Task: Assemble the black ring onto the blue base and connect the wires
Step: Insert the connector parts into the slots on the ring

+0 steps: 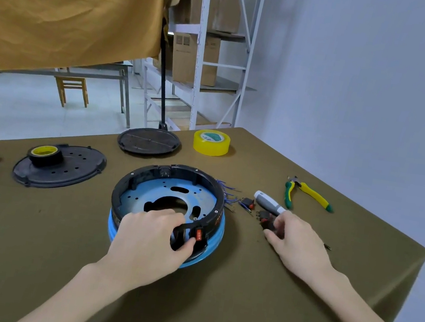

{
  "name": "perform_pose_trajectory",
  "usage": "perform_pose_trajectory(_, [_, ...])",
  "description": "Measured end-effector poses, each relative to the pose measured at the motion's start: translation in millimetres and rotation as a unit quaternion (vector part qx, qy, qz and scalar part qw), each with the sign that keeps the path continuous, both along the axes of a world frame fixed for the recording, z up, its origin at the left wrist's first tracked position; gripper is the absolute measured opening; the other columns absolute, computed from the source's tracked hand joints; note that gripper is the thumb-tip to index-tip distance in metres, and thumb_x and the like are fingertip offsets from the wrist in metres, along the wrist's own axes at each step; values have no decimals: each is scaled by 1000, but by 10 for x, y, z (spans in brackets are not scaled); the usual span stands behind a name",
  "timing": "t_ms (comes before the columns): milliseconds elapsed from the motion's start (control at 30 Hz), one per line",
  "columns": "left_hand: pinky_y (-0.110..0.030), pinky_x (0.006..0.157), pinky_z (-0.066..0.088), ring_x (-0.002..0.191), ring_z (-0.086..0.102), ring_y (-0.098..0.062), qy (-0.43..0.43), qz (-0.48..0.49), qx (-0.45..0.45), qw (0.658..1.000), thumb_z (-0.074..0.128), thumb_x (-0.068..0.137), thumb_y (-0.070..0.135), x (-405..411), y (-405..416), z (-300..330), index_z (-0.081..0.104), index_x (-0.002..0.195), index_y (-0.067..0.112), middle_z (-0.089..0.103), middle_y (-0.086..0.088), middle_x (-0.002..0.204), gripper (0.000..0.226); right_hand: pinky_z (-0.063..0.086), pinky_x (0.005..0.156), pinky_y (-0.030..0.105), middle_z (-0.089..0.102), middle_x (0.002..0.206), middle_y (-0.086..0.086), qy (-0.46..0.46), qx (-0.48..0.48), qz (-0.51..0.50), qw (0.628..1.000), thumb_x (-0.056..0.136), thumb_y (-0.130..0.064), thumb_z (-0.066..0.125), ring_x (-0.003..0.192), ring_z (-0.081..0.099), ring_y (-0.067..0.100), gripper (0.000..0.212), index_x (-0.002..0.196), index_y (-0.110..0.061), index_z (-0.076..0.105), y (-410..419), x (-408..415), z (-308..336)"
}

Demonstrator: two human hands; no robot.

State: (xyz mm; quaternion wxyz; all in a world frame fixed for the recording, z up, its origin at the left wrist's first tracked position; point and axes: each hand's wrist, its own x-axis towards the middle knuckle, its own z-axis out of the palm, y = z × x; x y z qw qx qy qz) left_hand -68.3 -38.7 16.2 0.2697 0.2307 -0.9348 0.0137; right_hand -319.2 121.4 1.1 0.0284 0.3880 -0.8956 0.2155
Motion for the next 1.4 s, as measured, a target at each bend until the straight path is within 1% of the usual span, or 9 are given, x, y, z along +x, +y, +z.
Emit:
perform_pose_trajectory(133, [-18,49,35,59,55,-4,10,-7,49,999,65,85,55,11,30,22,56,78,32,56,19,68,26,50,71,37,67,75,0,-148,-168,104,969,92,-24,77,68,56,15,20,88,-22,58,31,71,48])
perform_pose_trajectory(233, [-19,88,43,104,55,13,48,-46,168,984,64,87,60,48,24,70,45,126,48,56,35,113,45,52,68,37,72,77,7,-269,-279,220,895,91,-16,79,68,61,14,12,90,-16,67,12,293,197])
perform_pose_trajectory(333, [-33,105,40,124,48,9,136,-112,289,941,62,89,60,49,84,216,44,133,57,57,34,124,47,55,67,22,73,79,4,-333,-317,308,833,88,-13,79,67,65,13,9,94,-18,75,-59,547,325])
perform_pose_trajectory(500, [-27,90,52,102,69,-12,193,-183,295,918,72,96,32,35,201,321,73,111,43,74,16,97,19,52,68,21,71,78,-2,-352,-320,355,804,90,-9,75,67,61,10,12,99,-16,78,-206,776,389])
perform_pose_trajectory(667, [-25,86,57,91,74,-18,200,-206,346,893,78,92,23,57,107,284,75,112,39,78,8,94,26,54,71,29,72,82,11,-416,-302,337,789,93,-18,70,71,64,20,20,113,-16,75,-275,802,365])
perform_pose_trajectory(967, [-23,74,59,73,72,-9,182,-181,224,940,89,80,23,162,87,252,77,110,22,71,14,80,32,55,86,32,71,109,-8,-227,-225,301,899,103,-25,61,102,67,14,19,117,-34,69,-275,969,241])
perform_pose_trajectory(1133, [-20,90,49,77,64,-6,142,-168,145,965,78,81,47,169,94,203,77,100,25,65,16,77,29,56,73,26,75,95,-1,-307,-212,334,866,101,-25,63,82,69,10,18,117,-30,71,-254,1006,289])
perform_pose_trajectory(1233, [-28,100,42,87,58,-4,125,-151,83,977,72,82,51,133,52,110,77,99,27,63,18,87,30,58,68,29,75,89,-2,-261,-192,328,887,98,-22,68,76,71,16,18,111,-35,69,-276,1029,268])
perform_pose_trajectory(1400, [-23,96,40,104,55,-6,141,-124,143,972,76,77,52,128,3,-6,69,101,30,57,18,105,34,57,58,23,73,80,-5,-233,-189,285,911,91,-18,72,66,72,14,20,105,-32,73,-341,1097,276])
